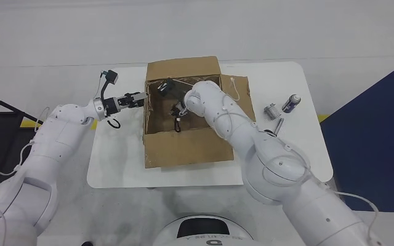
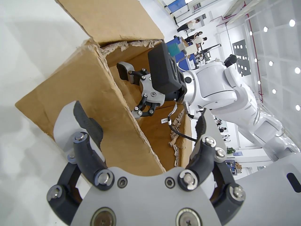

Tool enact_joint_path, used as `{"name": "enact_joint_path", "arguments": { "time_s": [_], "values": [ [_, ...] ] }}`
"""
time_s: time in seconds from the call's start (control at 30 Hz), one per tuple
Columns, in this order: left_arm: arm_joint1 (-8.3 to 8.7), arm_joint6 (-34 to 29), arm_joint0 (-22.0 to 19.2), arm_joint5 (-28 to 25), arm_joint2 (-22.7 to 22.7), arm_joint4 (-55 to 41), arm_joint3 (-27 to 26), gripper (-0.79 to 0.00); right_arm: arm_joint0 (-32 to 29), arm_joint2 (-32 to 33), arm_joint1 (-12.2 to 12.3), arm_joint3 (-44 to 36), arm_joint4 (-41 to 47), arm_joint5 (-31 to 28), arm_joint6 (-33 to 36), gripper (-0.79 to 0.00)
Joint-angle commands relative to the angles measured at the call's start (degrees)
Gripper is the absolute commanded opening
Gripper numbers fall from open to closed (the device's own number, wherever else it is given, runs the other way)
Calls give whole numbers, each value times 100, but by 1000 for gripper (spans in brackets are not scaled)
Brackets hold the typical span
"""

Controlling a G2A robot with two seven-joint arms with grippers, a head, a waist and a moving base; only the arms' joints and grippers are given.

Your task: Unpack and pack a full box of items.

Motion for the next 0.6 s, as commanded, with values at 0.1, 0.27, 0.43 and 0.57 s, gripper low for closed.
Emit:
{"name": "enact_joint_path", "arguments": {
  "time_s": [0.1, 0.27, 0.43, 0.57],
  "values": [
    [0, 0, 0, 0, 0, 0, 0, 0, -17, 82, 76, 60, 16, 91, 107, -219],
    [0, 0, 0, 0, 0, 0, 0, 0, -66, 120, 118, 60, -49, 372, 278, -360],
    [0, 0, 0, 0, 0, 0, 0, 0, -95, 135, 146, 44, -157, 525, 441, -406],
    [0, 0, 0, 0, 0, 0, 0, 0, -130, 146, 152, -46, -244, 553, 436, -428]
  ]
}}
